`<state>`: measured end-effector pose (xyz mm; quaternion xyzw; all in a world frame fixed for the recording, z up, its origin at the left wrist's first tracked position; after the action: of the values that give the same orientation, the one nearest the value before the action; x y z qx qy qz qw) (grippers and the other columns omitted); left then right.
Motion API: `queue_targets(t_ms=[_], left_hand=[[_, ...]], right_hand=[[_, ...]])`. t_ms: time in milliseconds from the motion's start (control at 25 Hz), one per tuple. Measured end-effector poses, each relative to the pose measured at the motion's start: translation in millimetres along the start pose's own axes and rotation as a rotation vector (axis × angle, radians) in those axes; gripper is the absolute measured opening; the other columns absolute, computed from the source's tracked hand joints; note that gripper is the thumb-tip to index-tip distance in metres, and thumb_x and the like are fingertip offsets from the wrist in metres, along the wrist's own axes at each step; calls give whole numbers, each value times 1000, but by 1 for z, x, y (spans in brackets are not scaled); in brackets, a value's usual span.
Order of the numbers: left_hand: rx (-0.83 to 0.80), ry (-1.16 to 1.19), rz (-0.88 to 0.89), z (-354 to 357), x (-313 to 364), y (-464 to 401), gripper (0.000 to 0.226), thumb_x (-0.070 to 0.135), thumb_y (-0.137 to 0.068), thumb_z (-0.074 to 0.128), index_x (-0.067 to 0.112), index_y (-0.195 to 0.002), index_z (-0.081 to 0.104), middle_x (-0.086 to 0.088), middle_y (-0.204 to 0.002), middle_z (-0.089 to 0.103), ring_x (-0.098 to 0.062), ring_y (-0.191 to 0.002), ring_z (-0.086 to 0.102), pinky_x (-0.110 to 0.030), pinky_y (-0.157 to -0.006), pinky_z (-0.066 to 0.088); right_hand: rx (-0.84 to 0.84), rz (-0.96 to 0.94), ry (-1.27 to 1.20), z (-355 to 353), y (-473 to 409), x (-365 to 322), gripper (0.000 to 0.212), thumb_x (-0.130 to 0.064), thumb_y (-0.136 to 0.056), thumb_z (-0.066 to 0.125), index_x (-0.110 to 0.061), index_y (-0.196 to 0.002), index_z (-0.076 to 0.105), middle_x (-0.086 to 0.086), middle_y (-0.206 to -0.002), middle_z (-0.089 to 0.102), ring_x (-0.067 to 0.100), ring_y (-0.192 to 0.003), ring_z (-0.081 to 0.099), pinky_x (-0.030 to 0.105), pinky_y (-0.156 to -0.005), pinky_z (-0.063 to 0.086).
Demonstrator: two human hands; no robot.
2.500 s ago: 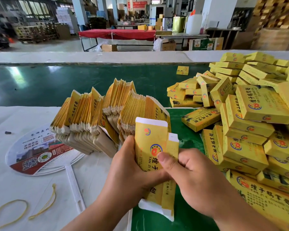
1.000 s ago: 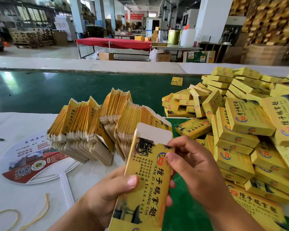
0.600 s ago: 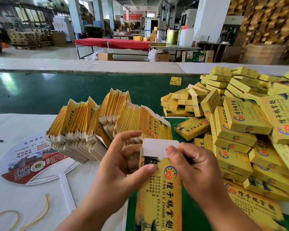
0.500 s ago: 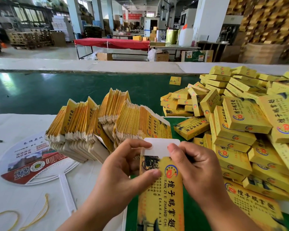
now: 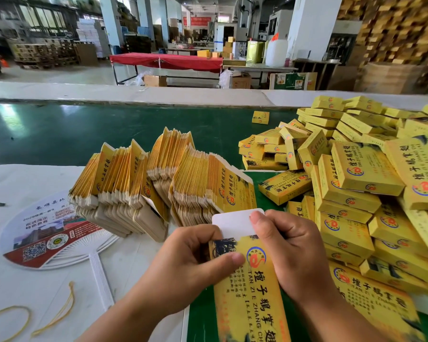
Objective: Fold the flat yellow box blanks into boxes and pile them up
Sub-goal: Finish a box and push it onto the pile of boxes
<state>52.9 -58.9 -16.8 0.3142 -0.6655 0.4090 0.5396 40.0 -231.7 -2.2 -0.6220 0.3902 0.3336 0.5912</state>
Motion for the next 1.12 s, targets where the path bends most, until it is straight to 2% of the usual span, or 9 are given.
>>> queue_targets(t_ms=[120, 200, 280, 360, 440, 600, 800, 1000, 1120], left_hand=[[42, -80, 35, 0, 2, 2, 39, 57, -74, 75, 21, -64, 62, 3, -62, 65, -10, -59, 61, -24, -52, 43], [145, -45, 85, -2, 4, 1, 32, 48, -74, 77, 17, -73, 67, -10, -63, 64, -19, -62, 60, -31, -55, 45], [240, 79, 115, -6, 5, -2, 25, 33, -73, 82, 22, -90, 68, -26, -74, 64, -30, -66, 61, -37, -58, 50], [274, 216, 97, -8, 5, -4, 49, 24, -68, 84, 28, -111, 60, -19, -86, 73, -30, -74, 70, -34, -61, 58], [267, 283, 49, -11, 3, -4, 64, 16, -67, 84, 25, -124, 55, -17, -95, 75, -27, -82, 74, -30, -62, 59], [192, 258, 77, -13, 6, -6, 27, 4, -76, 72, 15, -100, 72, -12, -90, 77, -16, -73, 74, -14, -51, 52], [196, 224, 114, -15, 6, -6, 11, 11, -75, 75, 13, -85, 71, -7, -77, 74, -13, -66, 70, -18, -54, 52], [233, 165, 93, -15, 7, -5, 16, 27, -75, 79, 13, -78, 72, -17, -78, 71, -15, -67, 66, -22, -59, 51], [227, 92, 37, -14, 7, -4, 32, 40, -81, 70, 9, -78, 68, -13, -68, 64, -10, -60, 56, -17, -55, 44]], right_hand=[[-17, 31, -8, 0, -1, 1, 59, -44, -83, 58, 11, -63, 49, 29, -52, 44, 42, -45, 40, 38, -40, 31], [-3, 20, 38, -2, -3, 2, 44, -43, -80, 61, -3, -64, 54, 20, -53, 47, 33, -47, 42, 30, -43, 34], [-17, 55, 24, -2, -6, 4, 25, -41, -76, 67, -18, -82, 62, 15, -63, 57, 30, -56, 52, 32, -53, 45], [-59, 169, -58, -2, -8, 13, 43, -41, -70, 73, -32, -110, 60, 14, -74, 66, 39, -70, 61, 47, -65, 53], [-122, 271, -175, -1, -8, 18, 56, -37, -67, 77, -33, -121, 59, 13, -78, 72, 33, -72, 66, 45, -69, 55], [-191, 312, -263, 0, -10, 19, 40, -33, -70, 77, -25, -109, 71, 19, -81, 74, 31, -71, 68, 55, -69, 48], [-191, 237, -249, -2, -10, 17, 27, -30, -73, 76, -16, -97, 76, 18, -69, 67, 32, -65, 62, 54, -63, 45], [-209, 163, -172, -3, -10, 15, 20, -29, -77, 74, -15, -91, 76, 16, -64, 63, 23, -62, 59, 31, -57, 51], [-206, 76, -39, 0, -9, 11, 16, -32, -80, 71, -22, -91, 76, 0, -63, 65, 11, -59, 58, 20, -54, 46]])
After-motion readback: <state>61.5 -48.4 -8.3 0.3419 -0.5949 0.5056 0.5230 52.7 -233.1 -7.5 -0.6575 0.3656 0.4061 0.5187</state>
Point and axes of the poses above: each hand's wrist, its own y-axis away from the middle knuckle, its own z-axis out of the palm, x = y × z, the point moved 2 cm from there along -y, towards the middle knuckle
